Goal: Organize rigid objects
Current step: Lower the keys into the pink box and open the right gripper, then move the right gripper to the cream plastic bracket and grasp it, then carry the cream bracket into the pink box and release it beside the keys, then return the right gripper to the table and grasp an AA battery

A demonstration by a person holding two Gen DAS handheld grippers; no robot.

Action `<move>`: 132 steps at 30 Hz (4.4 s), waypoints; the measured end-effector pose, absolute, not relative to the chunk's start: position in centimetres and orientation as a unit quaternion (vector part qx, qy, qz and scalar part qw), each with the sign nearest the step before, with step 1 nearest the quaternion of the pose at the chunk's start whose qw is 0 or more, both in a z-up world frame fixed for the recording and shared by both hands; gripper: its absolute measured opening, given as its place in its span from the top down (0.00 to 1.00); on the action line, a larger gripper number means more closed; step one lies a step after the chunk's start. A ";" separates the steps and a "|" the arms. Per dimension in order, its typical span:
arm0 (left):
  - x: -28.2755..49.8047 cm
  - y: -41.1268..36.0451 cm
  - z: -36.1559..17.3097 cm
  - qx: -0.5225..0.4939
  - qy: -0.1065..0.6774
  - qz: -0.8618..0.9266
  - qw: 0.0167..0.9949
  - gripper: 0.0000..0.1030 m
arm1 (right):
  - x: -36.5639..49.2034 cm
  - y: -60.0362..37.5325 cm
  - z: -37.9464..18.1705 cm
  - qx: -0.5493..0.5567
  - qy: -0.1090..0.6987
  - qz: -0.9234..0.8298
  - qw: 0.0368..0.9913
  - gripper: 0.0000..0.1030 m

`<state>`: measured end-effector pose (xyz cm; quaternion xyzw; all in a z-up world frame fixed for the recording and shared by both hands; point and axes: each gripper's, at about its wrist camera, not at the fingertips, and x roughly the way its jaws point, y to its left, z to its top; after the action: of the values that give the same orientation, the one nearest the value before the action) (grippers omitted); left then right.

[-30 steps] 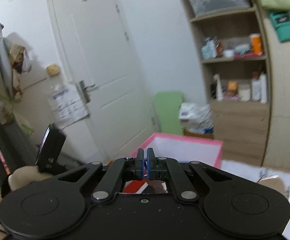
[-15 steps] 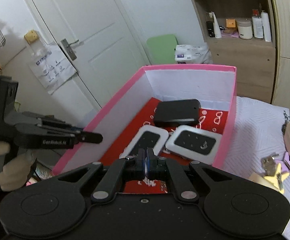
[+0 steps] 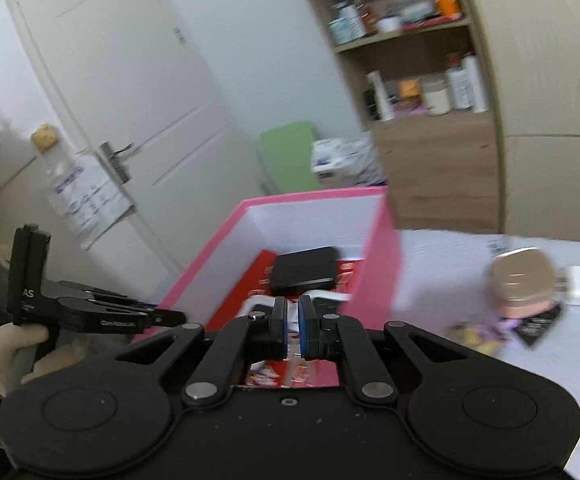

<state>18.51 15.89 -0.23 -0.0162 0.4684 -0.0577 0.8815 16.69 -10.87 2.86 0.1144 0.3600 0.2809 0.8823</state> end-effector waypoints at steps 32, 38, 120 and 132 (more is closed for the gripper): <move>18.2 15.3 -0.3 0.005 0.475 -0.061 0.878 0.91 | 15.6 -11.5 -7.5 -0.055 0.385 0.157 0.908 0.40; 18.3 15.9 -0.1 -0.007 0.476 -0.066 0.877 0.91 | 16.2 -10.2 -8.1 -0.081 0.366 0.147 0.915 0.36; 15.9 16.9 -0.6 -0.024 0.483 -0.099 0.870 0.88 | 16.3 -5.9 3.2 -0.074 0.363 0.301 0.879 0.36; 16.1 17.1 -0.6 -0.041 0.491 -0.084 0.866 0.88 | 12.5 -13.6 -2.2 0.031 0.387 0.235 0.891 0.37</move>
<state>16.13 17.08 -0.59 -0.0413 0.4912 -0.0843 0.8660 12.54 -13.55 -2.25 0.0306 0.3868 0.2349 0.8912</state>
